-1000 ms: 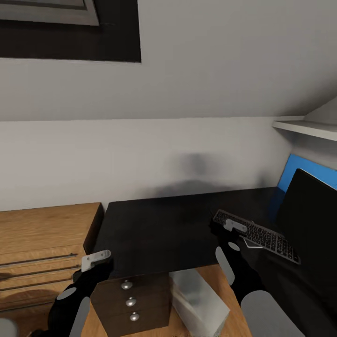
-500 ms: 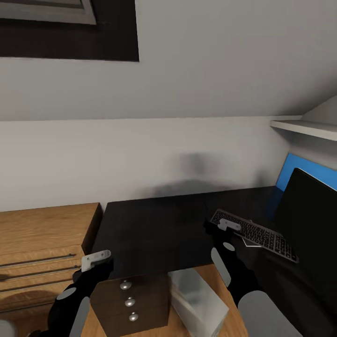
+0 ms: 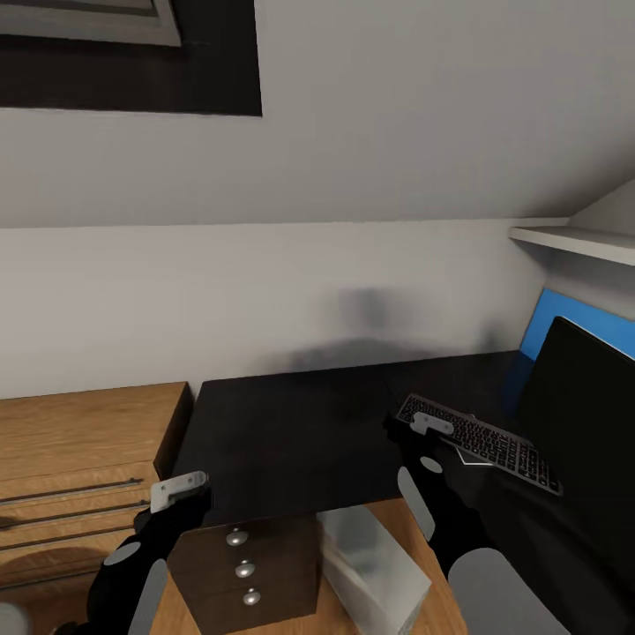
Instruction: In the bedroom, organize the workspace by keeping the computer under the desk, ensuring the monitor is on the desk, placing the keyboard on the desk next to the monitor, placing the mouse on the desk next to the keyboard, moving the folder from the swivel chair onto the desk next to the mouse, stacking the notebook on top of the folder with the pen on top of the notebook, and positioning the swivel chair next to the desk.
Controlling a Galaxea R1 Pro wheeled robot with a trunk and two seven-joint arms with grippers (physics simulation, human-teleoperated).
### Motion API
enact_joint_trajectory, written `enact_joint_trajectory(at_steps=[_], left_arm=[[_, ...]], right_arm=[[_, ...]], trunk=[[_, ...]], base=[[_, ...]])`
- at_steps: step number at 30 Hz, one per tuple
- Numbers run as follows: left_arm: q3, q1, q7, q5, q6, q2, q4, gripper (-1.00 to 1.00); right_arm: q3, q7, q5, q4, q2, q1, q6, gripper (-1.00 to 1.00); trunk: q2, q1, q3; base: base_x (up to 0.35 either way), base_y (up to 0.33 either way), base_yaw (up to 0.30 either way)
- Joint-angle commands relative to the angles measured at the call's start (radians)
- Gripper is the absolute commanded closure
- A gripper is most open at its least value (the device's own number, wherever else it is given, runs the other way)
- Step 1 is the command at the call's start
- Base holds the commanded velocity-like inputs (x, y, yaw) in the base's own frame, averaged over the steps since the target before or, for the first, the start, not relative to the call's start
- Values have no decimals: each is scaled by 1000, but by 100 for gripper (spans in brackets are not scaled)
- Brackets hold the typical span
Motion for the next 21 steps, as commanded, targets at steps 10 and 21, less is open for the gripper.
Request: enact_joint_trajectory(at_steps=[10,21], left_arm=[[15,-1,7,12,4,-1,-1,-100],[15,-1,7,12,4,-1,-1,-100]], right_arm=[[4,-6,-8,-3,-1,-1,1,-100],[3,-5,-7,-3,-4,1,1,-100]], trunk=[[-1,0,-1],[-1,0,-1]], base=[[0,0,0],[78,0,0]])
